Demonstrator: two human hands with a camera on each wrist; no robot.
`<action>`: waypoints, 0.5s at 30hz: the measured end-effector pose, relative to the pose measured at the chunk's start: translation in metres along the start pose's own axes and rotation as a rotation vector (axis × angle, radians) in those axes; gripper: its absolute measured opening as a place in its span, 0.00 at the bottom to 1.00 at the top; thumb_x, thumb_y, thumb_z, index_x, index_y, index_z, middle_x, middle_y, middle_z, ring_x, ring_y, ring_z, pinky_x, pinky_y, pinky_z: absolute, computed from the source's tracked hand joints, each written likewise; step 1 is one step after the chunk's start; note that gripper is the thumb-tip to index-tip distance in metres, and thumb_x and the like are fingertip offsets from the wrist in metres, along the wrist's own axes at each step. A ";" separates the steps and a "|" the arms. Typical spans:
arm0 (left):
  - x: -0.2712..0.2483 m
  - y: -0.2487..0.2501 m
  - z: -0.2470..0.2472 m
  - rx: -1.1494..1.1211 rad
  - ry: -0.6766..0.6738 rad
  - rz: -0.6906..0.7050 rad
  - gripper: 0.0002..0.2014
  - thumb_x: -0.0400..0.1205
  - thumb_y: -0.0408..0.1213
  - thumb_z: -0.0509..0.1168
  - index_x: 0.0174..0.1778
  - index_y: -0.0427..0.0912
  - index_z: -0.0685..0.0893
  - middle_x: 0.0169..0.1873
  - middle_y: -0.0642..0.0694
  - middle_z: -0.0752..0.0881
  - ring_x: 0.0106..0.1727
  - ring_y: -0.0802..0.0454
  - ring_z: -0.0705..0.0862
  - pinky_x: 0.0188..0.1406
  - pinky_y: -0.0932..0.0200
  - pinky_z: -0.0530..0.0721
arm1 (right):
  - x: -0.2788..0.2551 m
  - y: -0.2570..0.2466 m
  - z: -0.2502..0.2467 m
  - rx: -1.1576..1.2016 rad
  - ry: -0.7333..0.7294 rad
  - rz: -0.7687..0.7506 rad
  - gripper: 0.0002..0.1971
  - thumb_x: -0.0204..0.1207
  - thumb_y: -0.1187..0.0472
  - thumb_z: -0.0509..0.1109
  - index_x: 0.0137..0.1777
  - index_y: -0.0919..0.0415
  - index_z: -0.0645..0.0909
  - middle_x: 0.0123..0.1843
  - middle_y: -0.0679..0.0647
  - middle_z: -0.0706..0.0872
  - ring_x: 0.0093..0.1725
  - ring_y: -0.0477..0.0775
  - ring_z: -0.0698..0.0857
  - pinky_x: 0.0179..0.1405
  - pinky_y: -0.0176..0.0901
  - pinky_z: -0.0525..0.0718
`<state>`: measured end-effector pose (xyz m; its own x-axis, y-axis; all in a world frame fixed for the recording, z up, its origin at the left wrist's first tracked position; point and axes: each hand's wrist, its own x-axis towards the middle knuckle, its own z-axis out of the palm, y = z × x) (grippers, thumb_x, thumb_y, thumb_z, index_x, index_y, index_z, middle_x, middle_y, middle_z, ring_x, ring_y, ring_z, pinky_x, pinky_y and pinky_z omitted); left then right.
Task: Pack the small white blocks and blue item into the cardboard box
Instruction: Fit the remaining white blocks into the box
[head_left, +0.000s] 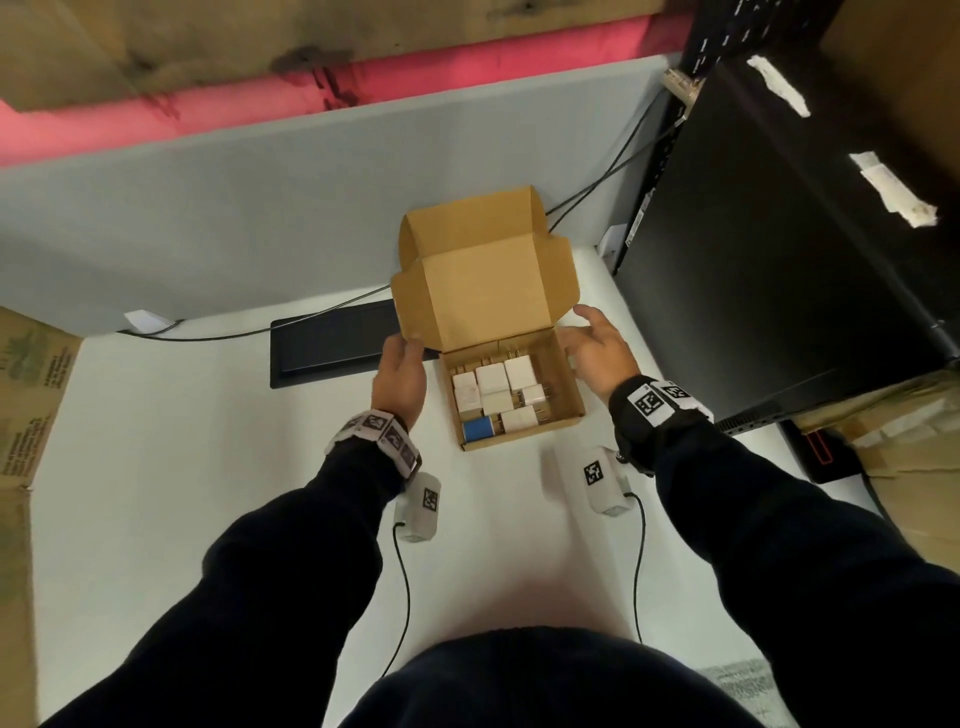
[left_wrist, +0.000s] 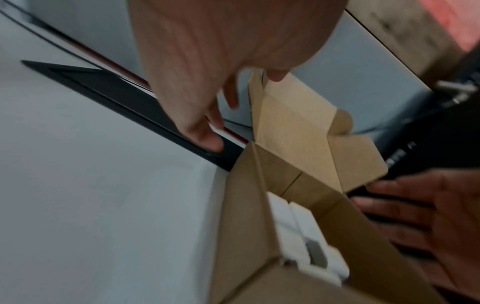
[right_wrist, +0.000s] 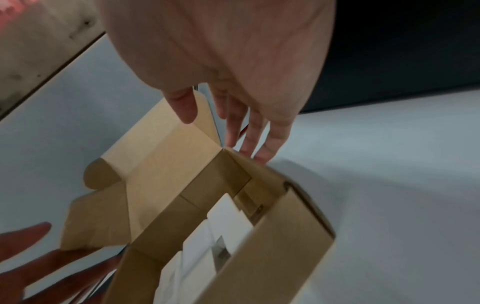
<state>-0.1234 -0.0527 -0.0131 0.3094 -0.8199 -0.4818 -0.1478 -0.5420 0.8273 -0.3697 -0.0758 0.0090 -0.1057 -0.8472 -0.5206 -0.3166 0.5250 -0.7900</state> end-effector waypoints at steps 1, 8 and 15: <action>0.000 0.004 -0.002 -0.095 -0.101 -0.060 0.22 0.86 0.61 0.53 0.70 0.54 0.75 0.64 0.48 0.83 0.67 0.42 0.82 0.72 0.37 0.77 | -0.002 -0.003 0.002 0.056 -0.047 0.019 0.28 0.77 0.51 0.64 0.79 0.40 0.71 0.64 0.50 0.87 0.64 0.58 0.85 0.68 0.64 0.83; -0.016 0.004 -0.047 -0.356 -0.172 -0.162 0.42 0.77 0.78 0.44 0.74 0.53 0.79 0.69 0.49 0.83 0.72 0.40 0.79 0.75 0.30 0.72 | -0.021 -0.015 0.012 0.285 -0.264 0.152 0.15 0.84 0.41 0.57 0.64 0.35 0.82 0.62 0.57 0.87 0.65 0.65 0.84 0.68 0.70 0.79; -0.027 0.001 -0.082 -0.400 -0.111 -0.221 0.43 0.75 0.80 0.39 0.35 0.45 0.84 0.68 0.45 0.85 0.75 0.40 0.74 0.79 0.30 0.63 | -0.035 -0.029 0.038 0.239 -0.201 0.065 0.43 0.79 0.23 0.44 0.55 0.54 0.91 0.73 0.52 0.83 0.71 0.58 0.79 0.74 0.68 0.74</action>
<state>-0.0552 -0.0166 0.0243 0.1868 -0.7194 -0.6690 0.2908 -0.6099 0.7371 -0.3210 -0.0579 0.0377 0.0776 -0.7907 -0.6073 -0.0824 0.6019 -0.7943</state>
